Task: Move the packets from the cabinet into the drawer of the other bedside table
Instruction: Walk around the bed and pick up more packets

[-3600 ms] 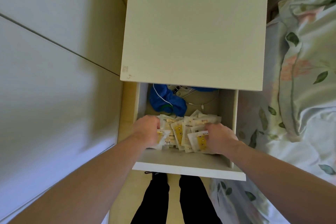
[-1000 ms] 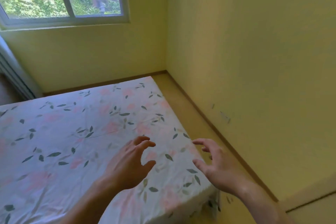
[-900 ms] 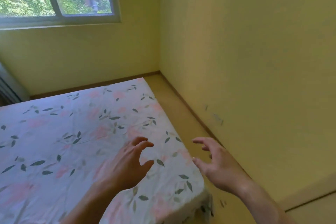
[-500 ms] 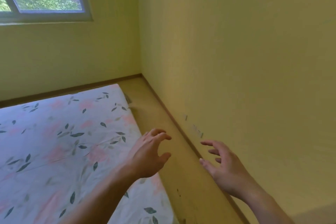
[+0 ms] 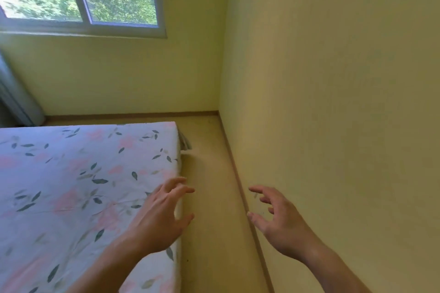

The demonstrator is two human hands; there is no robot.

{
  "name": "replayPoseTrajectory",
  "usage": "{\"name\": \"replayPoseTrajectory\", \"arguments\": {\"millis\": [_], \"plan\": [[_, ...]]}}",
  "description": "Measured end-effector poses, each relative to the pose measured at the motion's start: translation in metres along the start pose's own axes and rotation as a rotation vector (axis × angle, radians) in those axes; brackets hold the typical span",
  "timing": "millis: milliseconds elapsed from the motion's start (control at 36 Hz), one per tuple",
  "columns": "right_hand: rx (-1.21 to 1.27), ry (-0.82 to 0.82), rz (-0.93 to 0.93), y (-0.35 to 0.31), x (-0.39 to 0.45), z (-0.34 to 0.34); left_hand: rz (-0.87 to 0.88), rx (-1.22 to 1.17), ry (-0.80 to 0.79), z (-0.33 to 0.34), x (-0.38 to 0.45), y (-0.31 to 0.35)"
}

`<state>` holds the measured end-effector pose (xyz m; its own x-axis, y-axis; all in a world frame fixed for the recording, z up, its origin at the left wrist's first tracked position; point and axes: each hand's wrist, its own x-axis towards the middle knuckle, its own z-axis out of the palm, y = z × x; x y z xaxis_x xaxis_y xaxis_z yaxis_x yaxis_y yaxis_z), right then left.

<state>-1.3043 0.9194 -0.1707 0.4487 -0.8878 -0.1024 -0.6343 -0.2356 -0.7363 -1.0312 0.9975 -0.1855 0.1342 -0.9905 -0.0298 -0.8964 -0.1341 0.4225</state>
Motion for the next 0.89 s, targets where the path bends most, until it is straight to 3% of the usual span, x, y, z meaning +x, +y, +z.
{"name": "replayPoseTrajectory", "arguments": {"millis": [222, 361, 889], "plan": [[0.001, -0.192, -0.231, -0.032, 0.145, 0.004, -0.261, -0.003, 0.18, -0.034, 0.04, -0.037], [-0.008, -0.264, -0.337, -0.05, 0.241, -0.005, -0.35, -0.01, 0.276, -0.053, 0.11, -0.065], [0.036, -0.168, -0.303, -0.043, 0.615, -0.085, -0.199, -0.022, 0.264, -0.113, 0.509, -0.111]]}}
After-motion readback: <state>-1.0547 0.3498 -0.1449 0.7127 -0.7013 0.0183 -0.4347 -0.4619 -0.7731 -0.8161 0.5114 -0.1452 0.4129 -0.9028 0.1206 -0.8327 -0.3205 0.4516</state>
